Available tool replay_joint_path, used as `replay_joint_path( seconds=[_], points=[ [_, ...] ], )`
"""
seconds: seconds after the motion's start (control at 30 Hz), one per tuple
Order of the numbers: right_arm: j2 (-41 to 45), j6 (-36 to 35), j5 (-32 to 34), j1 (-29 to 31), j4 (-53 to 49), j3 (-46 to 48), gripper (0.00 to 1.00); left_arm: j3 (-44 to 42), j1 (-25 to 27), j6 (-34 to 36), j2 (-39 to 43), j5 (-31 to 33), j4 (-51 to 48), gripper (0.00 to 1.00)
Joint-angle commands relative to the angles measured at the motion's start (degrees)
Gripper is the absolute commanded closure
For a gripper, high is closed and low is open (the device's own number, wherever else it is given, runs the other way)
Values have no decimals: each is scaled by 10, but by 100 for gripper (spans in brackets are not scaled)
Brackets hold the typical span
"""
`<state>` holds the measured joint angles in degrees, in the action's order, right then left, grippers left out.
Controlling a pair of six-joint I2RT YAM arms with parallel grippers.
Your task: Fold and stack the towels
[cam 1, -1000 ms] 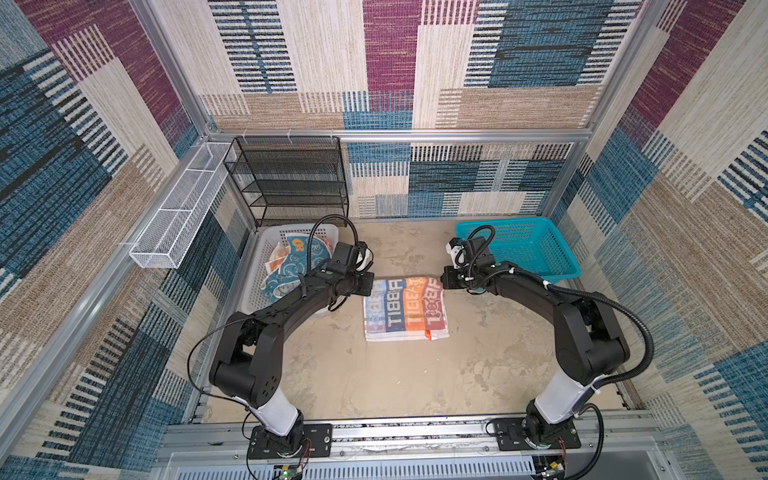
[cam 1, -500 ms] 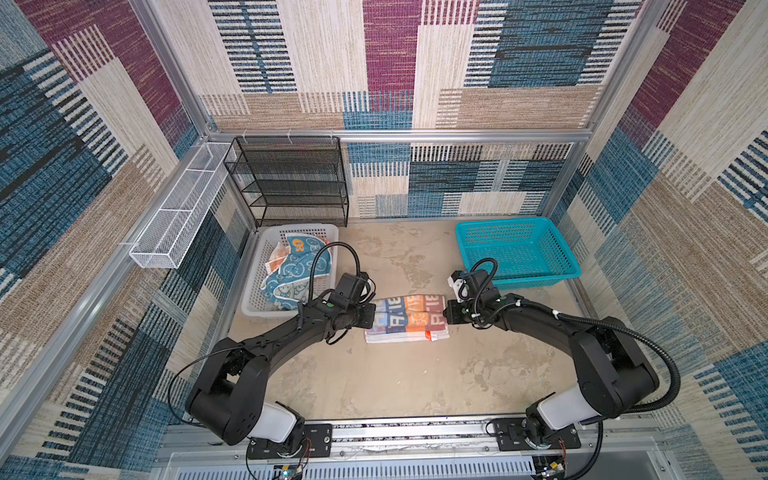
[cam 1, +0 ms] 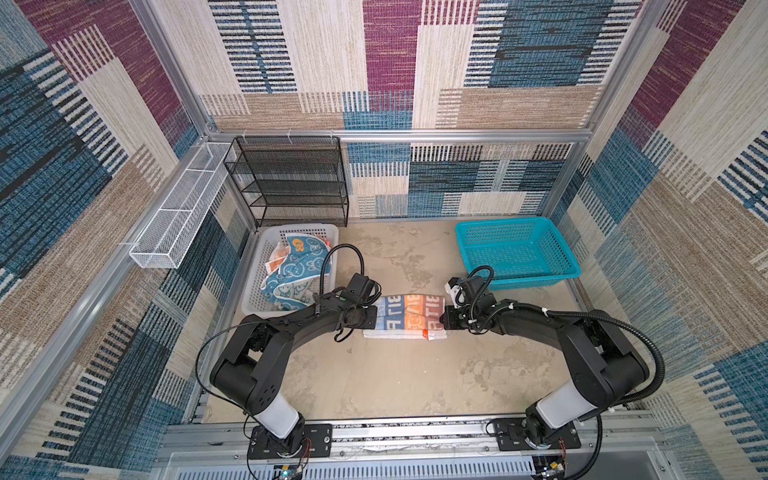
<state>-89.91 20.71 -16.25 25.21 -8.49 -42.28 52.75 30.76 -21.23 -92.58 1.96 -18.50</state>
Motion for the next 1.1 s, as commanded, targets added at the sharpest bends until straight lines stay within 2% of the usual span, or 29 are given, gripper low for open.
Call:
replay_joint_path(
  seconds=[0.0, 0.33, 0.73, 0.87, 0.93, 1.07],
  points=[
    [19, 3, 5, 1, -3, -9, 100, 9, -1, 3, 24, 26, -23, 100],
    [63, 3, 6, 7, -17, 10, 100, -59, 2, -9, 99, 13, 1, 100],
    [37, 17, -5, 14, 26, 57, 100, -105, 21, -28, 79, -8, 50, 100],
    [37, 17, -5, 14, 24, 53, 95, -109, 27, -30, 79, -6, 54, 99],
    [38, 17, -5, 14, 20, 50, 89, -108, 27, -30, 82, -7, 52, 93],
    [55, 16, -5, 15, 6, 39, 69, -106, 29, -29, 111, -6, 41, 61]
  ],
)
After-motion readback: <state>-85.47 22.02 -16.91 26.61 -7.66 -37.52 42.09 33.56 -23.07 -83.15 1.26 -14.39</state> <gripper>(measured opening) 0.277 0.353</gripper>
